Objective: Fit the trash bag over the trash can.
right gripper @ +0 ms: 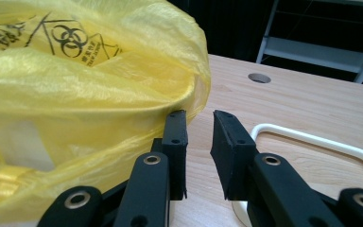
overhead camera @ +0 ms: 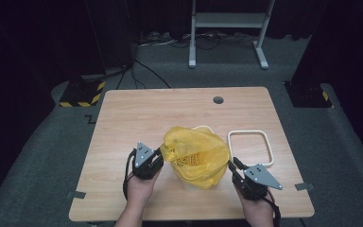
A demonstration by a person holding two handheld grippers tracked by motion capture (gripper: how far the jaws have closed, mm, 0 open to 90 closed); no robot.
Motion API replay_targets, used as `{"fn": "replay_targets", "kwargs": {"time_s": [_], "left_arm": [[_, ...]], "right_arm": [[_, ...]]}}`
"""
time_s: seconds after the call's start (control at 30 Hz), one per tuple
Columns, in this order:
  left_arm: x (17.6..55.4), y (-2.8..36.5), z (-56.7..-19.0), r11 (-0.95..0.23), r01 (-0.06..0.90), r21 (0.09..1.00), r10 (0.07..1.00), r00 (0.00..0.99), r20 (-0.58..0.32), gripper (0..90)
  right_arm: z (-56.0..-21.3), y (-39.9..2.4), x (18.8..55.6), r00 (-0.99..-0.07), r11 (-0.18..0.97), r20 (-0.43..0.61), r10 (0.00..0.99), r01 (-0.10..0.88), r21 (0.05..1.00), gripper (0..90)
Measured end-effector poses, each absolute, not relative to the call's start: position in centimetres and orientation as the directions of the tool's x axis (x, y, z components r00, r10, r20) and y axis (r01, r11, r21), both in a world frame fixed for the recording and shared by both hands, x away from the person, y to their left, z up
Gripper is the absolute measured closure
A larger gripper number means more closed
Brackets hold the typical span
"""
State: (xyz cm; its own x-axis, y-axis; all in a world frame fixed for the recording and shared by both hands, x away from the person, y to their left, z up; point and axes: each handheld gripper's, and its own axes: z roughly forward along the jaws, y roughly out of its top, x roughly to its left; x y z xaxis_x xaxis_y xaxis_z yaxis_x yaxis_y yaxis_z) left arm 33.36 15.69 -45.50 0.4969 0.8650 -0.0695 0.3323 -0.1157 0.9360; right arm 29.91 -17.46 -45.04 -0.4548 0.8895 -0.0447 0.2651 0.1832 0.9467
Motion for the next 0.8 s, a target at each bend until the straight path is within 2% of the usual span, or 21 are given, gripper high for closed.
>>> {"fn": "replay_targets", "kwargs": {"time_s": [0.27,0.43,0.6,0.8], "left_arm": [[32.1,15.2,-45.8,-0.109,0.317,0.942,0.862,0.502,-0.069,79.2],[31.3,15.4,-45.6,-0.109,0.296,0.949,0.878,0.477,-0.048,62.6],[30.1,15.5,-44.9,-0.144,0.251,0.957,0.887,0.461,0.012,48.6],[27.9,14.9,-44.1,-0.180,0.148,0.973,0.887,0.451,0.096,39.3]], "right_arm": [[-44.6,-17.6,32.4,-0.442,0.181,-0.044,0.896,0.273,0.945,73.8],[-43.2,-18.6,32.2,-0.403,0.150,-0.039,0.914,0.247,0.957,72.4],[-41.1,-18.0,30.7,-0.447,0.127,-0.028,0.894,0.193,0.973,73.3],[-42.1,-16.2,31.5,-0.475,0.146,-0.003,0.880,0.265,0.953,73.0]]}}
